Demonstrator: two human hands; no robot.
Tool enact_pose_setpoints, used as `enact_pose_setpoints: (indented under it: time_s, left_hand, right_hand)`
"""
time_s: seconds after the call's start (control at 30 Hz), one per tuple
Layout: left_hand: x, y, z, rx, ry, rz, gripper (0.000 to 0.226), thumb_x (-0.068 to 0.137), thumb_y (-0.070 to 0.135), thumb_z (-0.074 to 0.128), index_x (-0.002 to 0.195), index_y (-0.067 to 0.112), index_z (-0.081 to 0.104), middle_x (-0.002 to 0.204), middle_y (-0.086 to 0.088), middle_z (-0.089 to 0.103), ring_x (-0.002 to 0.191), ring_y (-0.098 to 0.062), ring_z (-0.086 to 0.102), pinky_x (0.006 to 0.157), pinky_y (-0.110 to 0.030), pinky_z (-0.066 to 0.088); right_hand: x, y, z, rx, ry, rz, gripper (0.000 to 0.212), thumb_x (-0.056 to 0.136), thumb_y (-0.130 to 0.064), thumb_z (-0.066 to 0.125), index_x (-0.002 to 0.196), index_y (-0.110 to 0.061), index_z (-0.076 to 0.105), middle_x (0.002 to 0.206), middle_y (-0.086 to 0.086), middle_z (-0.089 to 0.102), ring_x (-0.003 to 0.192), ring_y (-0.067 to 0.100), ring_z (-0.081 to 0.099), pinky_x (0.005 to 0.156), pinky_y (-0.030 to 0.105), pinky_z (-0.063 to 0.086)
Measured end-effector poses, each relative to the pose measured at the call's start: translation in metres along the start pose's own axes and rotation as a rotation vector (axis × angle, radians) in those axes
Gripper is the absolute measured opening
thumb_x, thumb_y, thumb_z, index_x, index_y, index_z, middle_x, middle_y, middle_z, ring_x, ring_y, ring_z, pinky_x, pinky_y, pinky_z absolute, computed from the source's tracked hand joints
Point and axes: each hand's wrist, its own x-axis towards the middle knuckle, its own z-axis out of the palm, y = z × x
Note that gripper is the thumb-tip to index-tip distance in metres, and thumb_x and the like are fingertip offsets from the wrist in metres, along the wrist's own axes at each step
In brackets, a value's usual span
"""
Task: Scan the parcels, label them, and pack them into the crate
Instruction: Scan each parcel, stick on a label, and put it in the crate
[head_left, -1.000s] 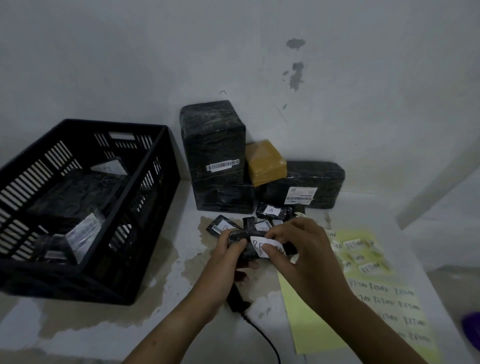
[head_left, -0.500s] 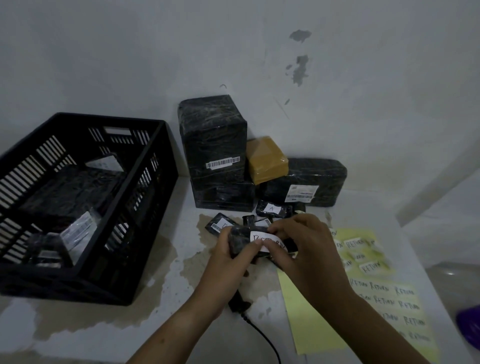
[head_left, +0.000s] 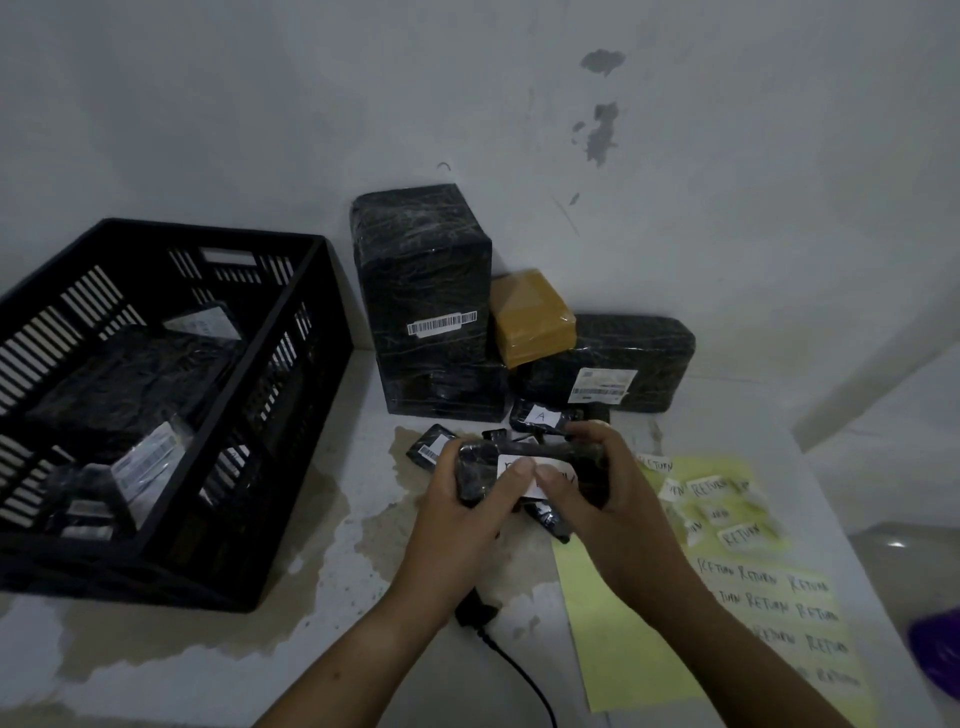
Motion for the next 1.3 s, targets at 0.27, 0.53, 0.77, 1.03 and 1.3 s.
enact_pose_setpoints:
  time_s: [0.27,0.53,0.77,1.03,1.3]
  left_hand:
    - [0.002,-0.007,0.006,0.032,0.039,-0.028,0.013,0.103,0.035,0.053,0.115,0.034,0.059,0.099,0.008,0.077,0.093,-0.02,0.072,0.089,-0.041,0.058]
    - [0.004,0.0,0.002,0.047,0.028,0.052,0.037,0.087,0.043,0.072,0.119,0.028,0.061,0.102,0.014,0.076,0.095,-0.003,0.072,0.086,-0.027,0.056]
    - [0.006,-0.001,0.004,0.035,0.012,0.052,0.032,0.098,0.037,0.064,0.128,0.028,0.057,0.102,0.007,0.075,0.097,-0.018,0.072,0.09,-0.041,0.059]
    - [0.007,0.004,0.002,0.016,0.013,0.09,0.017,0.097,0.033,0.065,0.113,0.037,0.06,0.104,0.012,0.075,0.098,-0.012,0.072,0.085,-0.035,0.059]
    - [0.013,-0.004,-0.002,-0.004,0.017,-0.033,0.031,0.097,0.061,0.047,0.122,0.047,0.057,0.118,0.007,0.073,0.114,-0.021,0.067,0.101,-0.051,0.053]
  right_hand:
    - [0.0,-0.001,-0.002,-0.125,0.034,-0.119,0.016,0.096,-0.031,0.055,0.112,-0.03,0.053,0.086,-0.014,0.063,0.079,0.004,0.062,0.064,0.028,0.053]
    - [-0.001,0.0,-0.002,-0.006,-0.003,-0.073,0.023,0.091,-0.036,0.064,0.11,-0.039,0.052,0.098,-0.028,0.061,0.084,0.002,0.064,0.067,0.018,0.052]
    - [0.002,0.003,-0.001,0.03,0.015,-0.134,0.012,0.096,-0.033,0.055,0.108,-0.035,0.053,0.094,-0.015,0.062,0.082,0.014,0.065,0.07,0.04,0.058]
    - [0.005,0.003,-0.007,0.027,-0.046,-0.102,0.026,0.096,-0.037,0.055,0.12,-0.043,0.049,0.079,-0.001,0.066,0.067,0.016,0.063,0.062,0.037,0.056]
    - [0.007,0.012,-0.008,0.149,-0.108,-0.002,0.039,0.093,-0.047,0.045,0.131,-0.038,0.048,0.103,-0.009,0.065,0.094,0.01,0.066,0.077,0.037,0.06]
